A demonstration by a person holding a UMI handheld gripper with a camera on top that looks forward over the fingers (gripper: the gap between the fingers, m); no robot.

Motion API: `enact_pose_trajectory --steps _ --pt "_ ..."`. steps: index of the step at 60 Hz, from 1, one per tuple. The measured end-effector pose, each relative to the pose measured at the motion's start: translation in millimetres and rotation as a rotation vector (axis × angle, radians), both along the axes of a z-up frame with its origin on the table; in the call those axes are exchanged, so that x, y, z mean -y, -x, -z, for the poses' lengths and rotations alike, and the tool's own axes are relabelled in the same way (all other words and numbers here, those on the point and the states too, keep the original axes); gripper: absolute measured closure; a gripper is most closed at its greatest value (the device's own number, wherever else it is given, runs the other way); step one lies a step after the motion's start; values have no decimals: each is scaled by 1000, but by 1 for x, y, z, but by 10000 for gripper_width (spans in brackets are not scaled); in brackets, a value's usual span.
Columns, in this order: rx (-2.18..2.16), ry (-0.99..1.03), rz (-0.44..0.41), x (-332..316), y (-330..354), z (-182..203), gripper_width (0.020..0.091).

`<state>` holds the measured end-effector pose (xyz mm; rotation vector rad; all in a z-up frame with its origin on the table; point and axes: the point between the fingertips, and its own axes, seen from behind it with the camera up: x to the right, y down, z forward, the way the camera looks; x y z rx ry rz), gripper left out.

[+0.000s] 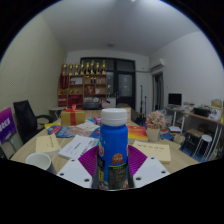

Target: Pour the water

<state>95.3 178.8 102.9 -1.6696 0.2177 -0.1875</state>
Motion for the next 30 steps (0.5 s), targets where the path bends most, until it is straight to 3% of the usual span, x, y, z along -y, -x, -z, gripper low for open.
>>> enact_pose_trajectory --steps 2,7,10,14,15,21,30 --pt "-33 -10 -10 5 -29 -3 700" --pt "-57 -6 -1 -2 -2 0 698" --pt "-50 13 -9 0 0 -2 634" --pt "-59 54 -16 4 2 0 546" --pt "-70 67 -24 6 3 2 481" --pt "-151 153 -35 29 15 9 245" --pt "-134 196 -27 93 37 -9 268"
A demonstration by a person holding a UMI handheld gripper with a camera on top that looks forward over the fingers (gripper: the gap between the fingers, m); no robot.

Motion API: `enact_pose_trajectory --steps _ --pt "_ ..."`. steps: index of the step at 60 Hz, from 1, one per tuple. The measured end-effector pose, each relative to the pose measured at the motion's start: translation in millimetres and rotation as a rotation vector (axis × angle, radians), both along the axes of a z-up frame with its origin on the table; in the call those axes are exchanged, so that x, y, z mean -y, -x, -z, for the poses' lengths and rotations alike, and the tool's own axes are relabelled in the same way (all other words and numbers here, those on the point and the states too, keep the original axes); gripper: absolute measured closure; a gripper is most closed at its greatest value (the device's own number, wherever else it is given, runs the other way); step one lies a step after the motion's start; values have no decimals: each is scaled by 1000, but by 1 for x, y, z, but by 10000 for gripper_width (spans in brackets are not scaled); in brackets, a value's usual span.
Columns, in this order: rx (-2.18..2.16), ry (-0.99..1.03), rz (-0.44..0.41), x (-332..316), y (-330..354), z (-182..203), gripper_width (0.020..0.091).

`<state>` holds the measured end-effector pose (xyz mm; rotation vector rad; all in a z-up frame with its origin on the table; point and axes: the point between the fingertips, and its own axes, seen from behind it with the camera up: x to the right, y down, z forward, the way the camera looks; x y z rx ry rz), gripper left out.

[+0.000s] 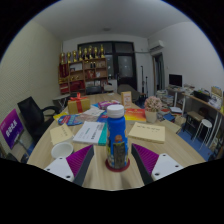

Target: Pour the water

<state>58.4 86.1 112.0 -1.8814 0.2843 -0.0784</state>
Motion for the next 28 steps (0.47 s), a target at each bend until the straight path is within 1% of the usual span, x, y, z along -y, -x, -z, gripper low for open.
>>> enact_pose_trajectory --steps 1,11,20,28 --pt "2 3 -3 3 -3 -1 266" --pt "-7 16 3 103 44 -45 269" --pt "7 49 49 196 76 -86 270" --pt "10 36 39 261 110 -121 275"
